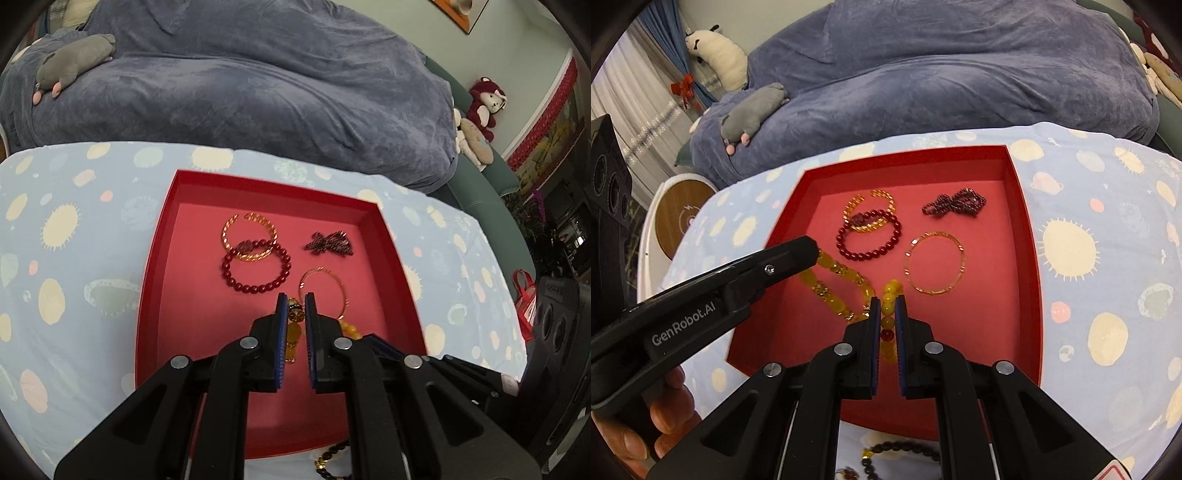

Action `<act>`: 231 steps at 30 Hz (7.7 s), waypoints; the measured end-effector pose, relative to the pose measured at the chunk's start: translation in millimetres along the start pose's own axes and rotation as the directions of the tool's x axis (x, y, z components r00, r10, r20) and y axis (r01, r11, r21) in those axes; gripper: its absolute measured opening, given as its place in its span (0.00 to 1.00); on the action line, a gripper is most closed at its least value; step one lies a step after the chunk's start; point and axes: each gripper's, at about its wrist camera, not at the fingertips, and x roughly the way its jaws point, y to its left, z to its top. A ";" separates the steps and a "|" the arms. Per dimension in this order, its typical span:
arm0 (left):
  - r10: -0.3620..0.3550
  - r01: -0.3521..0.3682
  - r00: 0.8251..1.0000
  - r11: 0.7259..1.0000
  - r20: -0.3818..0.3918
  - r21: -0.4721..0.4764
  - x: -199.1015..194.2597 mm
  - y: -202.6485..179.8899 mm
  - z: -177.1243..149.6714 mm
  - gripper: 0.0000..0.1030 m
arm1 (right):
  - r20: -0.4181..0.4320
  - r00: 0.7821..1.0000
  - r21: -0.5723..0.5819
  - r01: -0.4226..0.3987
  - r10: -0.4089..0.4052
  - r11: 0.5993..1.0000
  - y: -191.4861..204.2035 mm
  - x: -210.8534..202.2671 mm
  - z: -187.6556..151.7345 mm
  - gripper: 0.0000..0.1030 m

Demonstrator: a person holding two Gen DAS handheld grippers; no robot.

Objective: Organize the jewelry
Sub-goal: 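Carry the yellow and amber bracelets over the red box with both tools, then open both tools to drop the bracelets into the box, then grasp the black bead bracelet with gold spacers with the right tool, then grasp the gold ring with the left tool while the right tool holds the black bracelet, then carry the ring and black bracelet into the red box and open both tools, then withdraw from the box and grasp a gold hoop earring with the right tool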

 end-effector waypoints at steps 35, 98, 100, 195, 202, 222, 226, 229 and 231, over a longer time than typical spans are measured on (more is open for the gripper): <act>0.261 -0.261 0.965 0.965 -0.018 0.010 -63.5 11.8 -156.4 0.60 | -0.006 0.994 0.110 0.109 -0.109 0.988 -24.6 -72.3 -130.8 0.36; 0.132 -0.125 0.990 0.985 -0.047 0.122 -24.5 -36.5 -175.7 0.20 | -0.096 0.986 0.148 0.149 -0.136 0.978 -38.7 -60.3 -162.4 0.07; 0.119 -0.112 0.992 0.987 -0.052 0.117 -25.3 -36.4 -176.0 0.19 | -0.093 0.987 0.148 0.147 -0.134 0.978 -38.2 -61.3 -162.0 0.07; 0.270 -0.273 0.961 0.961 -0.064 -0.044 -50.5 20.0 -154.4 0.61 | 0.007 0.991 0.077 0.134 -0.135 0.988 -16.1 -56.0 -118.9 0.40; 0.265 -0.268 0.962 0.962 -0.069 -0.044 -41.2 20.3 -150.4 0.61 | 0.002 0.990 0.055 0.142 -0.142 0.988 -15.3 -34.2 -104.6 0.35; 0.277 -0.279 0.959 0.959 -0.056 -0.049 -31.4 24.9 -136.0 0.61 | -0.014 0.986 0.032 0.165 -0.164 0.986 -21.4 -9.0 -91.5 0.04; 0.278 -0.280 0.959 0.959 -0.050 -0.040 -27.2 22.4 -132.4 0.58 | -0.012 0.987 0.023 0.162 -0.162 0.987 -21.9 -9.7 -92.6 0.03; 0.283 -0.284 0.958 0.958 -0.046 -0.032 -23.4 20.6 -131.0 0.53 | -0.011 0.988 0.033 0.157 -0.157 0.987 -22.6 -11.8 -94.0 0.03; 0.278 -0.280 0.959 0.960 -0.050 -0.032 -20.9 20.0 -130.5 0.52 | -0.009 0.988 0.047 0.152 -0.152 0.987 -24.1 -14.8 -95.8 0.00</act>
